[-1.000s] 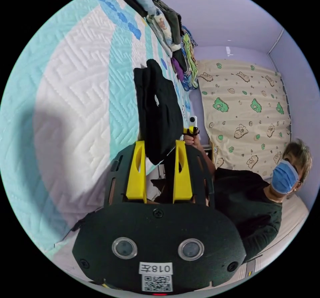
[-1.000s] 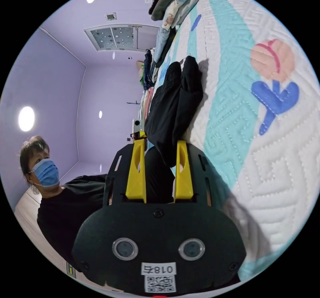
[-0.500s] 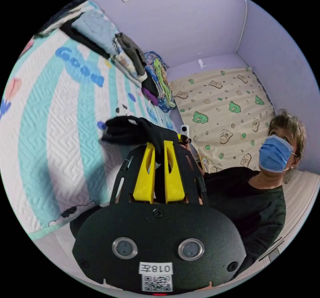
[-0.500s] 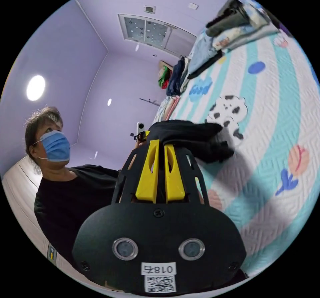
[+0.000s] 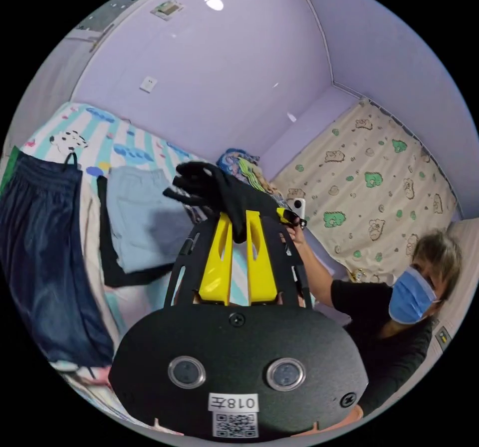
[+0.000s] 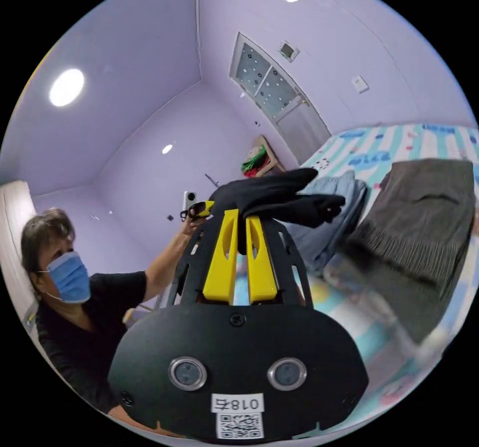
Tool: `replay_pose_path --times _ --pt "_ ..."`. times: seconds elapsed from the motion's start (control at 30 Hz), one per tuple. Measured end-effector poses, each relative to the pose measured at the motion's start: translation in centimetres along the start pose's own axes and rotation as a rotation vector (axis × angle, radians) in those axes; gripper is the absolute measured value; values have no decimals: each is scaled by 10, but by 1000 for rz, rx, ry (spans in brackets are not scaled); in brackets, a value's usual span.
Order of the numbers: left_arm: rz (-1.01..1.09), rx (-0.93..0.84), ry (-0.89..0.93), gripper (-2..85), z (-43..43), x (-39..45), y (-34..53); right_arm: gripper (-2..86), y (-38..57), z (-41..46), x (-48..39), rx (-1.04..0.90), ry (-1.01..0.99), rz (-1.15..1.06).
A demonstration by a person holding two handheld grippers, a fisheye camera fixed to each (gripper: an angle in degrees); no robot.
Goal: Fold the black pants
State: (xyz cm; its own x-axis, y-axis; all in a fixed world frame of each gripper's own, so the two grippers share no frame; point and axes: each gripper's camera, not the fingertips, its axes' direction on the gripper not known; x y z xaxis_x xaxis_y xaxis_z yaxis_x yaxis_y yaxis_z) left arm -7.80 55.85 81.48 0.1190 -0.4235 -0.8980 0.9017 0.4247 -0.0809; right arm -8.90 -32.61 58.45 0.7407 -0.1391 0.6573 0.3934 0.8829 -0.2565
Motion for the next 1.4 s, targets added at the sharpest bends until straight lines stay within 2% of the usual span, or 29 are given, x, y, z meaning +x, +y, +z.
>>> replay_pose_path --times 0.03,0.1,0.17,0.23,0.3,0.43,0.5,0.6,0.7,0.8,0.83,0.97,1.03,1.2,1.4 --pt "-52 0 -28 49 9 -38 -3 8 -1 11 14 -12 11 15" --pt "-190 -40 -71 52 26 -103 6 11 16 62 80 -89 39 188" --pt "-415 -74 -151 54 37 -175 43 13 35 92 106 -131 60 261" --pt "-443 5 -79 56 30 -197 65 17 42 105 100 -134 106 229" --pt "-401 -2 -106 62 23 -189 63 28 43 109 85 -155 161 182" --pt "-356 -2 -29 124 -4 -152 62 75 50 105 61 -158 140 183" --pt "-284 -4 -31 134 -20 -116 72 111 64 100 25 -173 210 160" --pt "-171 17 4 128 -47 -43 116 112 105 86 -34 -139 300 90" --pt "-113 46 17 108 -75 29 189 108 161 80 -90 -93 250 56" --pt "-175 248 6 89 -114 89 274 108 204 105 -136 -133 198 38" --pt "-222 367 -11 86 -130 112 307 108 209 112 -144 -144 188 34" --pt "-406 705 -227 69 -169 174 404 112 202 184 -186 -232 79 16" --pt "-404 724 -265 68 -178 178 419 114 186 222 -206 -263 80 -37" --pt "-373 783 -110 79 -201 166 424 120 126 354 -235 -350 241 -198" --pt "-260 702 -177 81 -204 185 385 136 59 469 -197 -305 508 -120"
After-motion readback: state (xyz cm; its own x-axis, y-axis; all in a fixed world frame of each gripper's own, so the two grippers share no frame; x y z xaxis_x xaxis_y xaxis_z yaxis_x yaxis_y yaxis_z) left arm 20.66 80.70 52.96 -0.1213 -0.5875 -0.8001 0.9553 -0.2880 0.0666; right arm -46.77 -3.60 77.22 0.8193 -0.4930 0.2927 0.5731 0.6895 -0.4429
